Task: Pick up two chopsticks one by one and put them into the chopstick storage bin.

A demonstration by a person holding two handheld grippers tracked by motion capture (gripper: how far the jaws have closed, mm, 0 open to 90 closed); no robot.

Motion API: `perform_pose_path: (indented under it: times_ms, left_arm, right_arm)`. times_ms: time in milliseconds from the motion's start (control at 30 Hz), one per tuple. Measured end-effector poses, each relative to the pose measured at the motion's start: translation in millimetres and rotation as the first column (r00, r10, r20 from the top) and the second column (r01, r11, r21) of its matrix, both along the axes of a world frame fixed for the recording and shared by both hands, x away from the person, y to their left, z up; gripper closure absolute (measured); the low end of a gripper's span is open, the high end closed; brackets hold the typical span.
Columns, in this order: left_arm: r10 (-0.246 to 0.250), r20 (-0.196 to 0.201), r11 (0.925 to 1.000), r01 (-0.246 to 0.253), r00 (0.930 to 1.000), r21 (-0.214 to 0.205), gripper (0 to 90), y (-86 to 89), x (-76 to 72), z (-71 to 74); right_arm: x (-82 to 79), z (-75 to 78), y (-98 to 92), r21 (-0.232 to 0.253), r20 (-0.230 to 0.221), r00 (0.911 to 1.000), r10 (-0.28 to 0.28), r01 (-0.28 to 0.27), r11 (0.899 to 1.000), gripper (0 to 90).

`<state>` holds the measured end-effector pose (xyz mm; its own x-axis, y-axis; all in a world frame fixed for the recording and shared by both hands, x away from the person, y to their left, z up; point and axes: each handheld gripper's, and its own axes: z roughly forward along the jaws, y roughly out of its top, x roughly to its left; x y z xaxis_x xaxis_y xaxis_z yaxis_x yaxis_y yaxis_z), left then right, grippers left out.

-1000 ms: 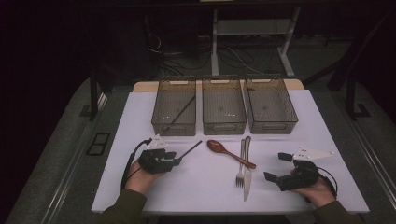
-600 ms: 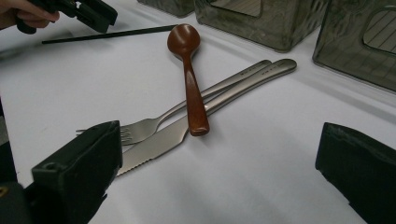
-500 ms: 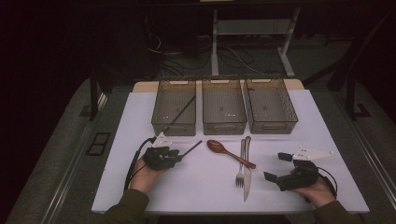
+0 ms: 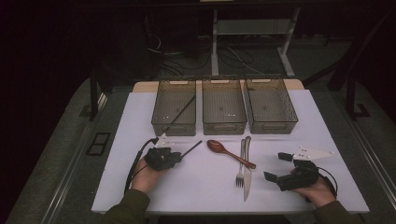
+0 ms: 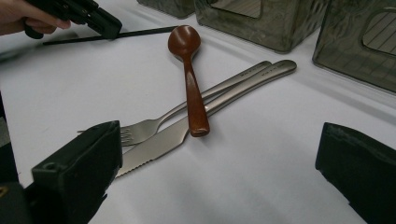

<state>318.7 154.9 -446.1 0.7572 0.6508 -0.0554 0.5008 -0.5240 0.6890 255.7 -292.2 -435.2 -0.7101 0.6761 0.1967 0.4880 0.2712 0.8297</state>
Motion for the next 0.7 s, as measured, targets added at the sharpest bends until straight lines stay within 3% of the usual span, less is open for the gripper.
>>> perform_pose_path:
  times_ms: [33, 700]
  left_arm:
    - [0.001, -0.002, 1.0, -0.001, 1.0, 0.0, 84.3, 0.4, 0.0, -0.1]
    - [0.001, -0.023, 0.9995, -0.002, 0.9997, -0.031, 85.6, 5.7, -4.6, 6.3]
  right_arm:
    - [0.2, -0.3, 0.0, -0.001, -0.001, 1.0, 0.0, 0.0, 1.0, 0.9]
    - [-0.8, 0.6, 0.2, -0.001, 0.005, 1.0, 0.002, -0.002, 1.0, 0.9]
